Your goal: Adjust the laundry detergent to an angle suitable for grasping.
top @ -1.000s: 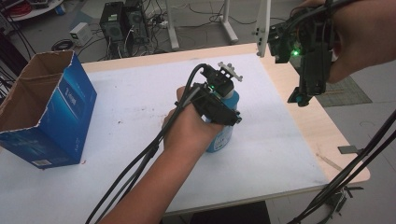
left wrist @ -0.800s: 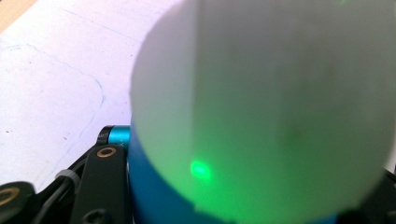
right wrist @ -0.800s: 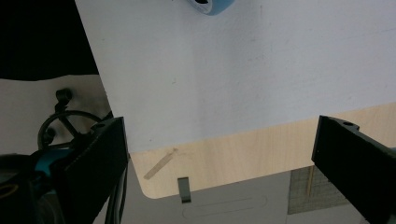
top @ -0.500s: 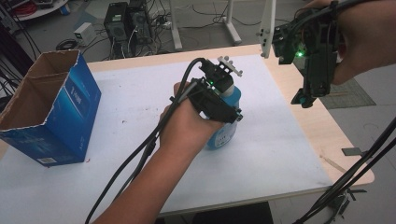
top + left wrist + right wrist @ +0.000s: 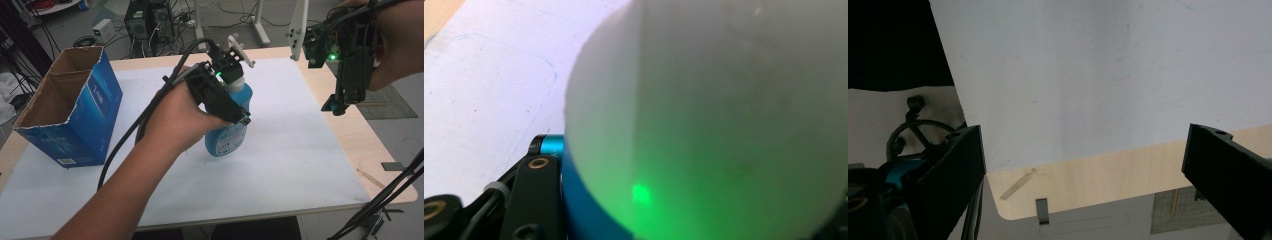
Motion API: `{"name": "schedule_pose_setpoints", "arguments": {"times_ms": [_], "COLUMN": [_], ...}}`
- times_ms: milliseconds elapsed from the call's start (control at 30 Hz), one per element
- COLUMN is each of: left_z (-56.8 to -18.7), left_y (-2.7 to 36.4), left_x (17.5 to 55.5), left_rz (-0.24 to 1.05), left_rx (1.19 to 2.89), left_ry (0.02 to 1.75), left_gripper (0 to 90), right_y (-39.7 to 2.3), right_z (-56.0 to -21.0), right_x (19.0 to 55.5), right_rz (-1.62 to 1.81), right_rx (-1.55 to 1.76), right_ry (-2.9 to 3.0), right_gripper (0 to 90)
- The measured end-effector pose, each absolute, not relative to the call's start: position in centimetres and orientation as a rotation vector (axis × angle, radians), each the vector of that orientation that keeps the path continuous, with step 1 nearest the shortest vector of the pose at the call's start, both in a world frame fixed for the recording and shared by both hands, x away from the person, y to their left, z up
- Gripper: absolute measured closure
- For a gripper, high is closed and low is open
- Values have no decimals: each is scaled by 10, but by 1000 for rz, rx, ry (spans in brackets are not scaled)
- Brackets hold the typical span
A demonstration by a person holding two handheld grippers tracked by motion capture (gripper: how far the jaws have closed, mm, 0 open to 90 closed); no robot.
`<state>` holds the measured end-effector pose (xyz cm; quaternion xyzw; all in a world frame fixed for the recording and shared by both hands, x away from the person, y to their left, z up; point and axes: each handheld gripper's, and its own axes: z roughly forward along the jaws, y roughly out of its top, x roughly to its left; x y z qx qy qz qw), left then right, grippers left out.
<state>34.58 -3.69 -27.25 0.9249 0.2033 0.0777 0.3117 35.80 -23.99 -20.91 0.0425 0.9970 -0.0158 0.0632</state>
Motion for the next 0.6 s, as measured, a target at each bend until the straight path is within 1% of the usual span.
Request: {"name": "schedule_pose_setpoints", "arguments": {"times_ms": [233,433,600], "left_z": [-256,-245,-244], "left_y": [-10,15,28], "left_x": [348,354,361], "left_rz": [127,94,74], "left_rx": [2455,2454,2483], "left_ry": [464,417,360], "left_gripper": [437,437,438], "right_y": [-231,-224,-218], "right_z": [-208,-209,-210], "right_x": [357,356,355], "right_rz": [-39,-33,-44], "right_rx": [101,86,74], "right_ry": [3009,3011,3011], "right_gripper": [31,31,31]}}
